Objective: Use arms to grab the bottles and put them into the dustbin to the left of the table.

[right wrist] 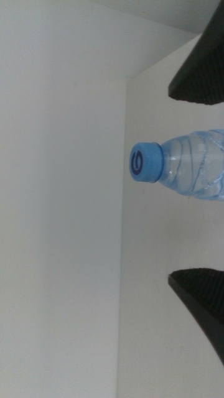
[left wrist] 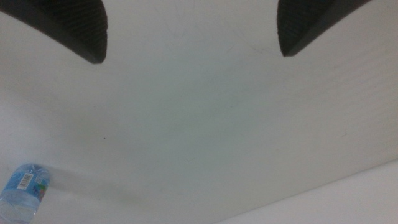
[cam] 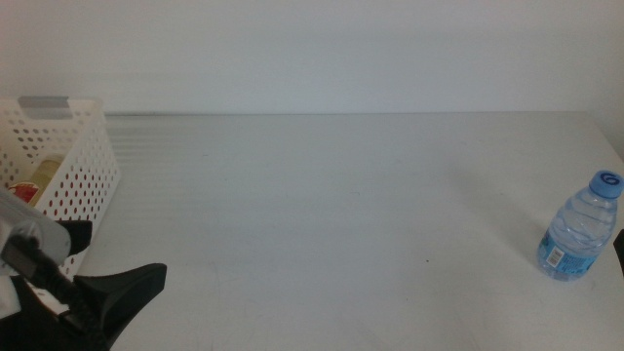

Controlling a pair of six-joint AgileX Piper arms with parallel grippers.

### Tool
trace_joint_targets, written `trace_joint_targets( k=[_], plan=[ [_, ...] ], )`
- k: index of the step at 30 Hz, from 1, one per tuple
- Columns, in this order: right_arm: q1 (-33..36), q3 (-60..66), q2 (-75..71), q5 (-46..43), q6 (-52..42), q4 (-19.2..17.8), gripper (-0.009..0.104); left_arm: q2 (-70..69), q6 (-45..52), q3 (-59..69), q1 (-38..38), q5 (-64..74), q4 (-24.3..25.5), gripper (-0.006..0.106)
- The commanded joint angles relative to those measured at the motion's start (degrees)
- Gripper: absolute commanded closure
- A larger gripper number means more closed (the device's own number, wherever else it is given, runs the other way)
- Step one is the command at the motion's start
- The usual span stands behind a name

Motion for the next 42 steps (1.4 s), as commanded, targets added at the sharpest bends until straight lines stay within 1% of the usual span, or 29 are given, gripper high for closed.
trace_joint_targets(
  k=[1,4,10,15,18,21,25,30,36,40,42],
  plan=[
    [-0.3,-1.5,1.0,-4.8,0.1,-0.1,0.02,0.3,-0.8,-1.6,0.0,-3.9,-0.5,0.01],
    [-0.3,-1.5,4.0,-5.1,0.1,0.1,0.02,0.3,-0.8,-1.6,0.0,-3.9,-0.5,0.01],
    [-0.3,-1.5,15.2,-6.1,1.8,0.1,0.02,0.3,-0.8,-1.6,0.0,-3.9,-0.5,0.01],
    [-0.3,-1.5,23.0,-14.7,2.4,0.0,0.02,0.3,-0.8,-1.6,0.0,-3.9,-0.5,0.01],
    [-0.3,-2.0,26.3,-19.0,-0.6,0.1,0.02,0.3,-0.8,-1.6,0.0,-3.9,-0.5,0.01],
    [-0.3,-3.1,29.9,-20.9,-4.2,0.5,0.017,0.3,-0.8,-1.6,0.0,-3.9,-0.5,0.01],
    [-0.3,-5.3,35.8,-24.6,-7.3,2.5,0.011,0.3,-0.8,-1.6,0.0,-3.9,-0.5,0.01],
    [-0.3,-7.8,42.7,-28.0,-8.4,6.7,0.004,0.3,-0.8,-1.6,0.0,-3.9,-0.5,0.01],
    [-0.3,-12.3,51.2,-31.6,-8.5,9.7,0.003,0.3,-0.8,-1.6,0.0,-3.9,-0.5,0.01],
    [-0.3,-15.8,56.2,-32.4,-8.5,9.7,0.004,0.3,-0.8,-1.6,0.0,-3.9,-0.5,0.01],
    [-0.3,-16.9,58.0,-32.4,-8.6,9.7,0.007,0.3,-0.8,-1.6,0.0,-3.9,-0.5,0.01]
  ],
)
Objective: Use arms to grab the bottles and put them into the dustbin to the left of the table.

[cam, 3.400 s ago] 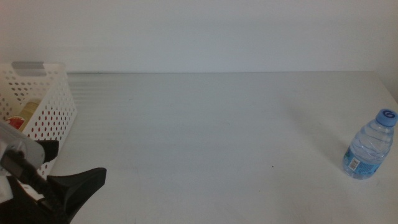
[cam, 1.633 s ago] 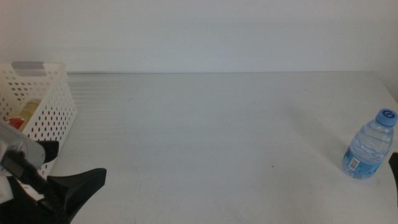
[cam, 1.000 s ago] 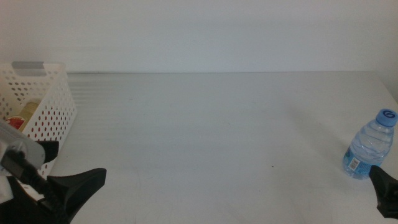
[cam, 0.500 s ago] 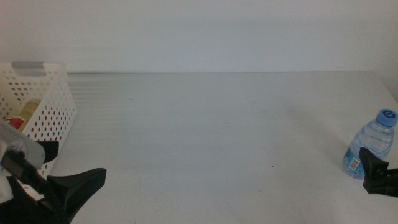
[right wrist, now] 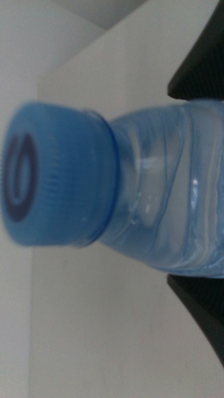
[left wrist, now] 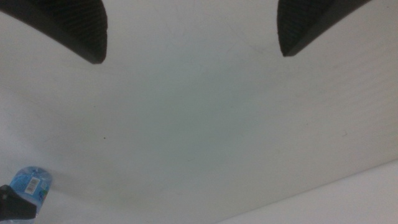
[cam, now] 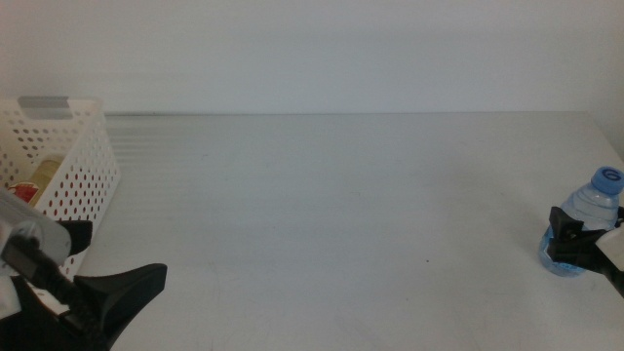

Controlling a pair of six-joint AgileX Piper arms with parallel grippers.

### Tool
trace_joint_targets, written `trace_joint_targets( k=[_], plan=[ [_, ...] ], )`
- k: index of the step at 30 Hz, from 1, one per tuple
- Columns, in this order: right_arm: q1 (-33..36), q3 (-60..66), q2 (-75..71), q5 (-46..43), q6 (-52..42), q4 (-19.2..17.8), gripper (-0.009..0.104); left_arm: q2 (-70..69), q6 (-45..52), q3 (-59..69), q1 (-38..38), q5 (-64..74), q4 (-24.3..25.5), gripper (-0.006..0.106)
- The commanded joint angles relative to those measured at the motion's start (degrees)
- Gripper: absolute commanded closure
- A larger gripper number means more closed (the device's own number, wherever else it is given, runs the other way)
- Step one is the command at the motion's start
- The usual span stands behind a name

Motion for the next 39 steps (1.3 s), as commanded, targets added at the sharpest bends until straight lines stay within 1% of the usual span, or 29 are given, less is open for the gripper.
trace_joint_targets(
  k=[1,2,3,5,8,11,14,16,18,21,23,27,31,34,39],
  plan=[
    [-0.3,-2.2,0.5,-4.4,-0.9,0.3,0.011,0.3,-0.8,-1.6,0.0,-3.9,-0.5,0.01],
    [-0.3,-2.2,0.9,-4.7,-0.9,0.3,0.015,0.3,-0.8,-1.6,0.0,-3.9,-0.5,0.01],
    [-0.3,-2.1,1.4,-5.3,-0.9,0.3,0.024,0.3,-0.8,-1.6,0.0,-3.9,-0.5,0.01],
    [-0.3,-2.1,1.4,-5.5,-0.9,0.2,0.045,0.3,-0.8,-1.6,0.0,-3.9,-0.5,0.01],
    [-0.3,-2.1,1.1,-5.9,0.7,-2.9,0.095,0.3,-0.8,-1.6,0.0,-3.9,-0.5,0.01],
    [-0.3,-2.4,0.0,-6.9,4.4,-9.4,0.095,0.3,-0.8,-1.6,0.0,-3.9,-0.5,0.01],
    [0.9,-5.3,-1.3,-6.5,8.7,-17.0,0.095,0.3,-0.8,-1.6,0.0,-3.9,-0.5,0.01],
    [3.0,-8.5,-1.6,-6.0,11.0,-19.9,0.095,0.3,-0.8,-1.6,0.0,-3.9,-0.5,0.01],
    [6.2,-12.2,-1.5,-3.8,13.4,-20.7,0.095,0.3,-0.8,-1.6,0.0,-3.9,-0.5,0.01],
    [11.7,-19.2,-0.4,3.5,17.4,-20.6,0.095,0.3,-0.8,-1.6,0.0,-3.9,-0.5,0.01],
    [15.3,-24.8,1.1,7.7,18.0,-20.9,0.095,0.3,-0.8,-1.6,0.0,-3.9,-0.5,0.01],
    [22.7,-35.5,5.9,13.8,18.2,-24.8,0.095,0.3,-0.8,-1.6,0.0,-3.9,-0.5,0.01],
    [29.1,-43.5,10.1,17.3,19.3,-29.7,0.095,0.3,-0.8,-1.6,0.0,-3.9,-0.5,0.01],
    [32.5,-46.7,11.9,17.6,23.3,-32.3,0.095,0.3,-0.8,-1.6,0.0,-3.9,-0.5,0.01],
    [37.3,-47.9,14.3,17.2,26.9,-32.8,0.095,0.3,-0.8,-1.6,0.0,-3.9,-0.5,0.01]
  ],
)
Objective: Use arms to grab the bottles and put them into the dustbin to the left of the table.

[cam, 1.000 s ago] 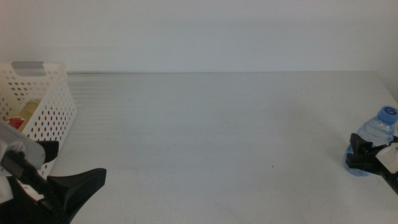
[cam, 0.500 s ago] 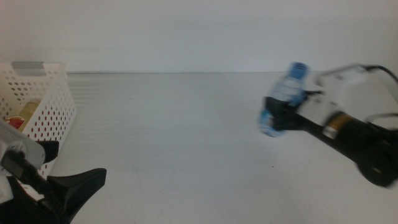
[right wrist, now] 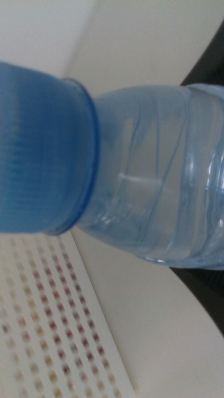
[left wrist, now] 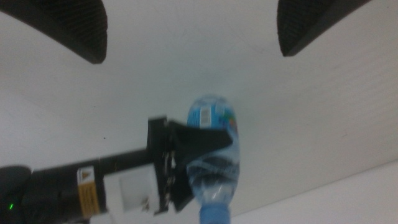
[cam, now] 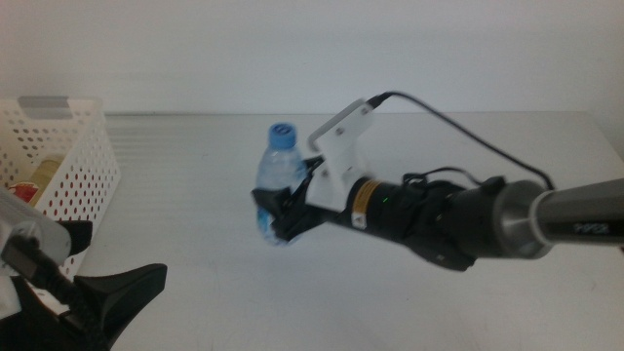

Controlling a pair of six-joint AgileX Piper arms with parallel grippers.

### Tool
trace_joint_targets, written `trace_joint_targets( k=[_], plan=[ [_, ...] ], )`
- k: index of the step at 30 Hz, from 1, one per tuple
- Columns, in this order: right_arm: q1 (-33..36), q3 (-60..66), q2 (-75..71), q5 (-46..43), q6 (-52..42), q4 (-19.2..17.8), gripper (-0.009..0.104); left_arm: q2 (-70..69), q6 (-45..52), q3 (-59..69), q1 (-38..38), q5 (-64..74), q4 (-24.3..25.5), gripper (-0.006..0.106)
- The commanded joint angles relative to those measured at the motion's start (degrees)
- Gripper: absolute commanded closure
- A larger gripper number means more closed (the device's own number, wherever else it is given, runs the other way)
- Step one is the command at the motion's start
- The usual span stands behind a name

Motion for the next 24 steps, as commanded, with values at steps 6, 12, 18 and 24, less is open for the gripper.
trace_joint_targets(
  k=[6,12,18,24],
  plan=[
    [4.4,-2.4,1.5,-6.6,0.6,0.5,0.095,0.3,-0.8,-1.6,0.0,-3.9,-0.5,0.01],
    [4.9,-2.4,2.8,-6.1,0.0,0.5,0.094,0.3,-0.8,-1.6,0.0,-3.9,-0.5,0.01],
    [4.9,-2.2,2.5,-5.9,0.0,-1.8,0.029,0.3,-0.8,-1.6,0.0,-3.9,-0.5,0.01],
    [4.9,-2.2,0.7,-3.3,2.6,-5.9,0.004,0.3,-0.8,-1.6,0.0,-3.9,-0.5,0.01]
  ],
)
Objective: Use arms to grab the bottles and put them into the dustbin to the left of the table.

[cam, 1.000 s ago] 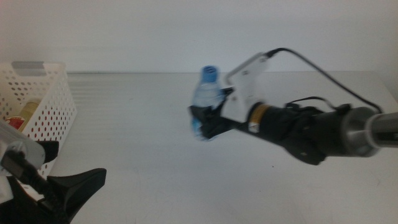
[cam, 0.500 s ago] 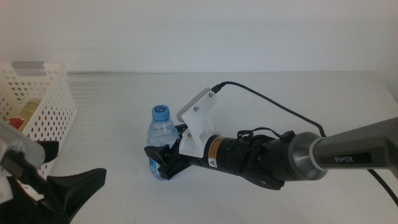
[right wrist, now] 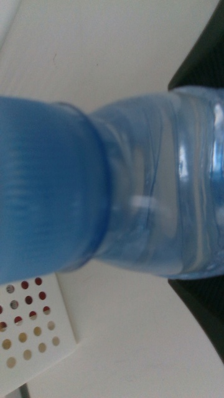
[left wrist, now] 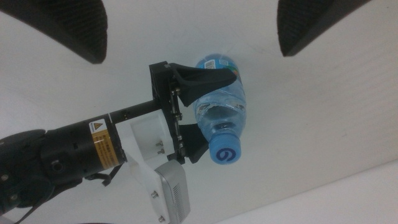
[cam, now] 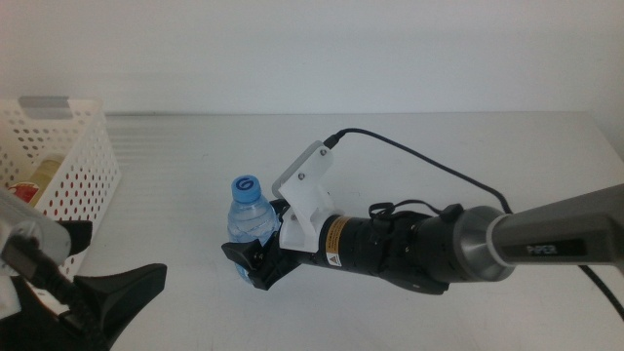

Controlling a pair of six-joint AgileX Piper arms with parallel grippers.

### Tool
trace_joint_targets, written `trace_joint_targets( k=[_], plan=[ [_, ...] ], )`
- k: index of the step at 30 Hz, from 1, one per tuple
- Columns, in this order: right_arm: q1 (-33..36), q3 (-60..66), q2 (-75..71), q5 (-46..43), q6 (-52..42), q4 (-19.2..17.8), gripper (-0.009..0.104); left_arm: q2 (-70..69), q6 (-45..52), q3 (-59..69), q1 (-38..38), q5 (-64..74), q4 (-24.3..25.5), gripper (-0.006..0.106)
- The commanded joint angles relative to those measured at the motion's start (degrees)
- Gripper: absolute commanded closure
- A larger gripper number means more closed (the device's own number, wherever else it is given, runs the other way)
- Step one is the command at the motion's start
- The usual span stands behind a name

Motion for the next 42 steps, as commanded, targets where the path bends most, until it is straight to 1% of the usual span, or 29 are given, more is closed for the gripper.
trace_joint_targets(
  k=[1,3,6,8,12,14,16,21,23,26,29,31,32,34,37,39,42],
  plan=[
    [0.2,-1.5,-5.4,-1.0,1.6,-2.0,0.004,0.3,-0.8,-1.6,0.0,-3.9,-0.5,0.01],
    [0.2,-1.4,-7.5,2.6,3.8,-4.8,0.004,0.3,-0.8,-1.6,0.0,-3.9,-0.5,0.01],
    [0.2,0.2,-11.6,4.8,8.6,-9.1,0.007,0.3,-0.8,-1.6,0.0,-3.9,-0.5,0.01],
    [0.2,2.4,-14.7,5.0,13.2,-12.5,0.009,0.3,-0.8,-1.6,0.0,-3.9,-0.5,0.01],
    [0.2,9.0,-22.7,4.6,20.4,-20.6,0.013,0.3,-0.8,-1.6,0.0,-3.9,-0.5,0.01],
    [0.2,12.3,-26.8,4.7,21.8,-23.1,0.015,0.3,-0.8,-1.6,0.0,-3.9,-0.5,0.01],
    [0.2,15.6,-31.2,4.9,22.1,-24.0,0.015,0.3,-0.8,-1.6,0.0,-3.9,-0.5,0.01],
    [0.2,19.9,-42.9,8.7,25.7,-24.3,0.016,0.3,-0.8,-1.6,0.0,-3.9,-0.5,0.01],
    [0.2,20.4,-46.7,12.0,26.9,-25.7,0.016,0.3,-0.8,-1.6,0.0,-3.9,-0.5,0.01],
    [0.2,20.4,-51.5,16.4,29.0,-28.9,0.016,0.3,-0.8,-1.6,0.0,-3.9,-0.5,0.01],
    [0.2,21.2,-56.0,19.2,32.0,-29.4,0.016,0.3,-0.8,-1.6,0.0,-3.9,-0.5,0.01],
    [0.2,22.9,-59.0,20.6,31.2,-27.2,0.016,0.3,-0.8,-1.6,0.0,-3.9,-0.5,0.01],
    [0.2,24.2,-60.5,20.6,29.5,-24.2,0.016,0.3,-0.8,-1.6,0.0,-3.9,-0.5,0.01],
    [0.2,27.0,-63.2,20.8,22.6,-15.9,0.016,0.3,-0.8,-1.6,0.0,-3.9,-0.5,0.01],
    [0.2,31.0,-67.4,21.9,8.5,-0.4,0.016,0.3,-0.8,-1.6,0.0,-3.9,-0.5,0.01],
    [0.2,32.8,-70.4,25.5,-2.3,10.0,0.016,0.3,-0.8,-1.6,0.0,-3.9,-0.5,0.01],
    [0.2,33.4,-74.9,33.0,-15.9,22.6,0.016,0.3,-0.8,-1.6,0.0,-3.9,-0.5,0.01]
  ],
)
